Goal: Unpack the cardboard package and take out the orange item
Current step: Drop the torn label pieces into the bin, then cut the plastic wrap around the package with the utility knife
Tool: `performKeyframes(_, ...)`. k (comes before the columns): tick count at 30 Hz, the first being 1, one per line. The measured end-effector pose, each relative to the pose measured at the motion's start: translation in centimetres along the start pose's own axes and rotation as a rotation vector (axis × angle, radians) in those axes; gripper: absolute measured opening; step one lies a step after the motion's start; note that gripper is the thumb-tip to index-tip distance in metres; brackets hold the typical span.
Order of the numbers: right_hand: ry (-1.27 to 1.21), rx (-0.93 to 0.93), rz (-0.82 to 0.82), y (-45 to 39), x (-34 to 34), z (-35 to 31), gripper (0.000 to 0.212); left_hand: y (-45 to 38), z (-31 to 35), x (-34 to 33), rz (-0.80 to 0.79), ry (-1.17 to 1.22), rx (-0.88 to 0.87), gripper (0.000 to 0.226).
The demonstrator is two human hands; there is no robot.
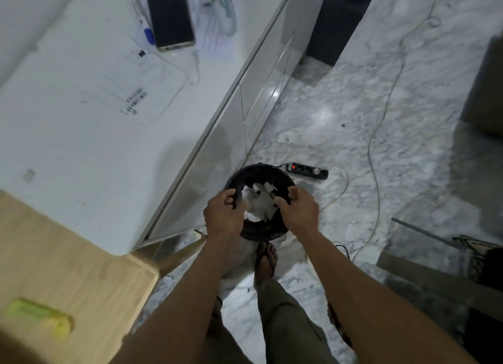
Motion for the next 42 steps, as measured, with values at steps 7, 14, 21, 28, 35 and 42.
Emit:
performKeyframes(7, -0.010, 0.087, -0.042, 4.8, 2.5, -4.0, 0.050, 6.4, 2.9, 2.9, 0.055, 0.043, -0.085, 0.043)
performKeyframes(14, -0.076, 0.198, -0.091, 11.6, 1.0, -8.1, 0.035, 12.5, 1.1, 8.4, 0.172, 0.155, -0.112, 0.032)
performKeyframes(21, -0.037, 0.407, -0.275, 21.1, -7.0, -13.7, 0.029, 20.1, -7.3, 16.9, 0.354, 0.288, -0.087, 0.027)
performKeyframes(28, 0.104, 0.566, -0.441, 32.5, -15.7, -13.0, 0.030, 29.7, -19.5, 22.9, 0.515, 0.416, -0.044, 0.029)
performKeyframes(35, 0.282, 0.606, -0.547, 40.3, -22.4, -7.5, 0.034, 38.0, -32.0, 22.5, 0.592, 0.561, 0.089, 0.030)
performKeyframes(42, 0.398, 0.626, -0.618, 44.3, -27.2, -6.9, 0.036, 41.8, -38.0, 23.7, 0.697, 0.623, 0.145, 0.036)
Point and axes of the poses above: each hand's wrist, its own y-axis away from the middle knuckle, its own x-axis out of the back of the hand, z = x × y, the point moved 8 cm from there along -y, towards the middle knuckle, and after that the axes turned 6 degrees about -z, right-handed, at the moved point
